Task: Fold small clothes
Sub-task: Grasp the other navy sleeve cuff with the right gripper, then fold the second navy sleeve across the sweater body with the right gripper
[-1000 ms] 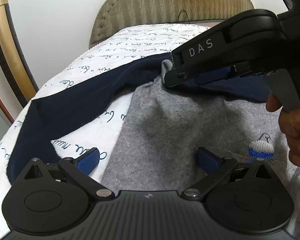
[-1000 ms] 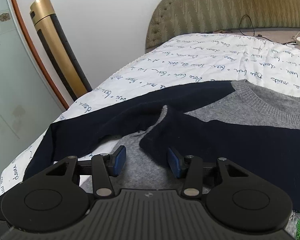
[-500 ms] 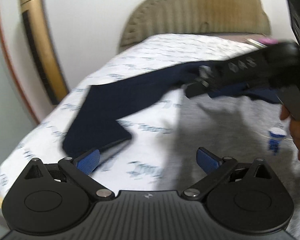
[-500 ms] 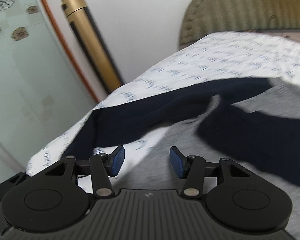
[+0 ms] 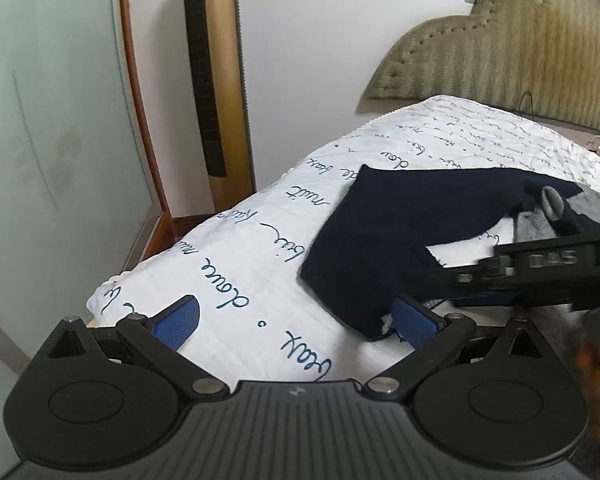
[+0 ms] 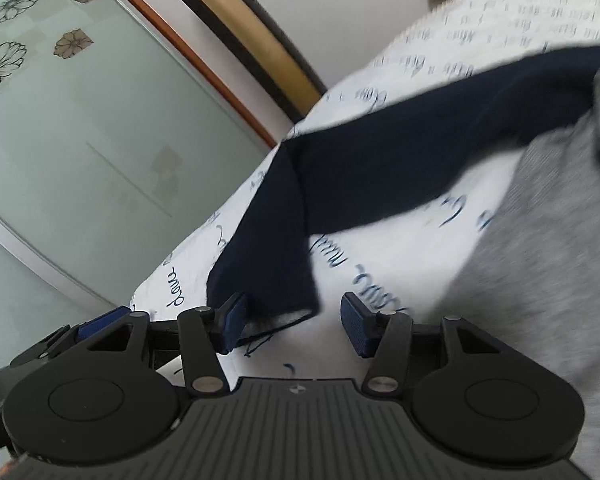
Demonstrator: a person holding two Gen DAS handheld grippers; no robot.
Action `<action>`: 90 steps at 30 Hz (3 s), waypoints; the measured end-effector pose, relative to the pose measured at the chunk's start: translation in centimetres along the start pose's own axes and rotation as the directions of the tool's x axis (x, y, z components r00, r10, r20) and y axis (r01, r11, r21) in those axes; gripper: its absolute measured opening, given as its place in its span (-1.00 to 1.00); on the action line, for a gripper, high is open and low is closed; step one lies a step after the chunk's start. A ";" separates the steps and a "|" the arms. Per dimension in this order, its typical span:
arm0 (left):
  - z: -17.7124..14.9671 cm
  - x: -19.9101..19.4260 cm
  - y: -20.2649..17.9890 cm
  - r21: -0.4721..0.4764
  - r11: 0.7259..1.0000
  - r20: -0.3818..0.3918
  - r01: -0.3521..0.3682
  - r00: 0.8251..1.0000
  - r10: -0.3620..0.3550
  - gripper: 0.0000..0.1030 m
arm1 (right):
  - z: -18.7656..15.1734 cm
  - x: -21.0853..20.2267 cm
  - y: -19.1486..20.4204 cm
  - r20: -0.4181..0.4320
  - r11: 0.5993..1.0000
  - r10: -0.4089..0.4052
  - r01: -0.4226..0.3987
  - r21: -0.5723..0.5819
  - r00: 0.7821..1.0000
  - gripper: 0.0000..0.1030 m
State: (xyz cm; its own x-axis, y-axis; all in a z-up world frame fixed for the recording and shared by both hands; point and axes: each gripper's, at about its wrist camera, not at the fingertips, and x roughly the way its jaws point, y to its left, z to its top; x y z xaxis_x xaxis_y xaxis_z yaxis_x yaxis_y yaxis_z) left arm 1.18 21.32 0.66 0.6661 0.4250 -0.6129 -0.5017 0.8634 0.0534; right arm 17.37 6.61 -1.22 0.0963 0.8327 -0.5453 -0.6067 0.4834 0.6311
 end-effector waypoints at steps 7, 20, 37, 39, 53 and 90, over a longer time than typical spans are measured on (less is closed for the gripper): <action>-0.2 -0.2 -1.7 0.022 0.998 0.004 0.050 0.999 -0.050 1.00 | 0.1 0.8 0.8 0.011 1.000 -0.006 0.006 -0.022 1.000 -0.81; 1.3 -0.7 -7.6 0.102 0.977 0.026 0.187 0.981 -0.191 1.00 | 7.8 -11.9 2.4 0.384 0.936 -0.212 0.300 -0.186 0.899 -0.82; 1.3 0.2 -16.0 0.244 0.917 -0.039 0.315 0.948 -0.316 1.00 | 1.4 -25.9 -19.5 0.370 0.813 -0.563 0.415 0.408 0.739 -0.64; 0.9 0.6 -17.3 0.270 0.905 -0.059 0.328 0.944 -0.324 1.00 | 0.0 -25.6 -21.7 0.331 0.791 -0.572 0.399 0.463 0.750 -0.38; -0.3 1.2 -19.9 0.339 0.881 -0.090 0.331 0.943 -0.320 1.00 | -4.9 -25.9 -22.9 0.383 0.804 -0.397 0.114 0.584 0.834 0.13; 0.7 2.8 -22.2 0.421 0.871 -0.064 0.252 0.966 -0.249 1.00 | 3.9 -32.9 -16.1 0.543 0.793 -0.608 0.411 0.450 0.579 -0.67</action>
State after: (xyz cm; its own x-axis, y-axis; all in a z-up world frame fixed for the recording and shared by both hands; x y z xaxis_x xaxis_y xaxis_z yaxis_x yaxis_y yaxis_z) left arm 14.52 3.53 -1.70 0.7335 0.1782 -0.6559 -0.0362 0.9739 0.2241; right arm 27.07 -27.47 8.74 0.8530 0.3348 -0.4004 -0.0863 0.8472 0.5243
